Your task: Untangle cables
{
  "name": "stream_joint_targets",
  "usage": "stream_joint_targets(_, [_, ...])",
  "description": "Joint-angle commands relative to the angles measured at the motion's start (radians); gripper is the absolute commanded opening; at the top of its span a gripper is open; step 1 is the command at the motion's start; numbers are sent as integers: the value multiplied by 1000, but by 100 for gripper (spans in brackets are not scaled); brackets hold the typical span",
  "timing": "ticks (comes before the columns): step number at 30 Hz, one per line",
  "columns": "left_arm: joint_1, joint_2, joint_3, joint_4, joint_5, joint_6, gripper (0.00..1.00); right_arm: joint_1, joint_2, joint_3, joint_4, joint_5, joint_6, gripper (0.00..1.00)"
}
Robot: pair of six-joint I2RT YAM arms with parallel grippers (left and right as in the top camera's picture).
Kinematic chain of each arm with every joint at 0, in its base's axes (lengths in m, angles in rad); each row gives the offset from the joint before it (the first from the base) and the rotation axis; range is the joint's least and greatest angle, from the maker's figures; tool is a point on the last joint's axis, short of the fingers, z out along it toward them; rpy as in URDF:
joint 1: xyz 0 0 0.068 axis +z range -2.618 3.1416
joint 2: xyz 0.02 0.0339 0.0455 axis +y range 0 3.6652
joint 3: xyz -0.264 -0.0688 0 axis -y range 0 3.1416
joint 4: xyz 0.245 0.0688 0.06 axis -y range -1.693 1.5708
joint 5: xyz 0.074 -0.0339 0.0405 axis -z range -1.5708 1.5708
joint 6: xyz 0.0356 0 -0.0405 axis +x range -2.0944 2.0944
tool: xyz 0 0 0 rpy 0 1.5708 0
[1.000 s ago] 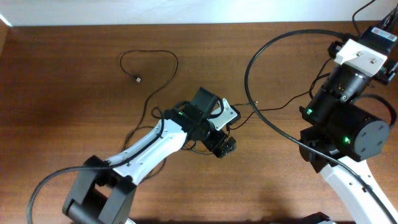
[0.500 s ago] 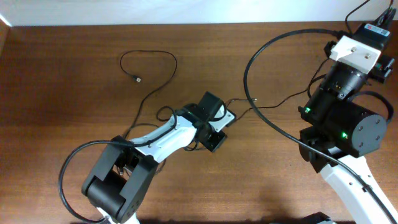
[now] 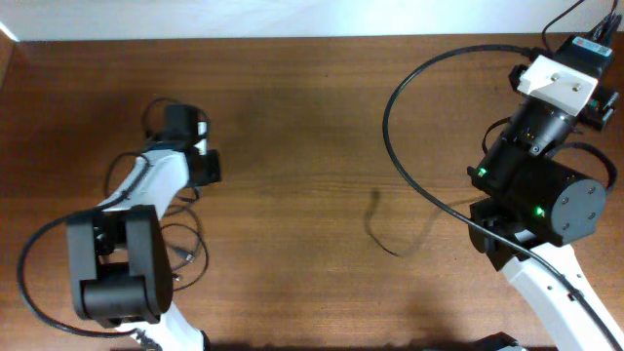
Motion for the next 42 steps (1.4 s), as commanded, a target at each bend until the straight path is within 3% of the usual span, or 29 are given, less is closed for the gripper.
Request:
stream_joint_targets(1, [38, 2, 12, -6, 98, -21, 9, -8, -5, 15, 3, 13, 9, 4])
stream_joint_targets(2, [38, 2, 12, -6, 98, -21, 42, -8, -5, 15, 3, 13, 9, 4])
stream_joint_targets(4, [31, 2, 12, -6, 101, -20, 99, -8, -5, 15, -1, 13, 9, 4])
stream_joint_targets(7, [18, 2, 13, -4, 155, 7, 99, -8, -5, 15, -40, 12, 10, 4])
stream_joint_targets(12, [-35, 1, 44, 2, 327, 194, 99, -8, -3, 15, -120, 5, 64, 4])
stream_joint_targets(15, [-95, 1, 61, 2, 428, 300, 99, -8, -2, 15, -276, 5, 184, 4])
stream_joint_targets(19, [-216, 2, 62, 1, 500, 379, 99, -8, 5, 15, -512, -30, 462, 4])
stream_joint_targets(23, [-386, 2, 62, 6, 497, 491, 99, -8, 28, 15, -562, -41, 511, 4])
stream_joint_targets(25, [-454, 2, 62, 18, 497, 431, 99, -8, 34, 15, -564, -40, 510, 4])
stream_joint_targets(27, [-547, 2, 62, 32, 498, 247, 99, -8, 35, 15, -573, -40, 511, 4])
stream_joint_targets(29, [-610, 2, 62, 40, 497, 180, 99, -8, 35, 15, -575, -41, 511, 4])
stream_joint_targets(36, [-817, 2, 62, 122, 433, 105, 99, -8, 35, 15, -584, -40, 511, 4])
stream_joint_targets(39, [-822, 4, 62, 128, 433, -148, 99, -8, 35, 15, -584, -40, 511, 4])
stream_joint_targets(42, [-830, 23, 62, 134, 433, -306, 99, -8, 35, 15, -585, -40, 511, 4])
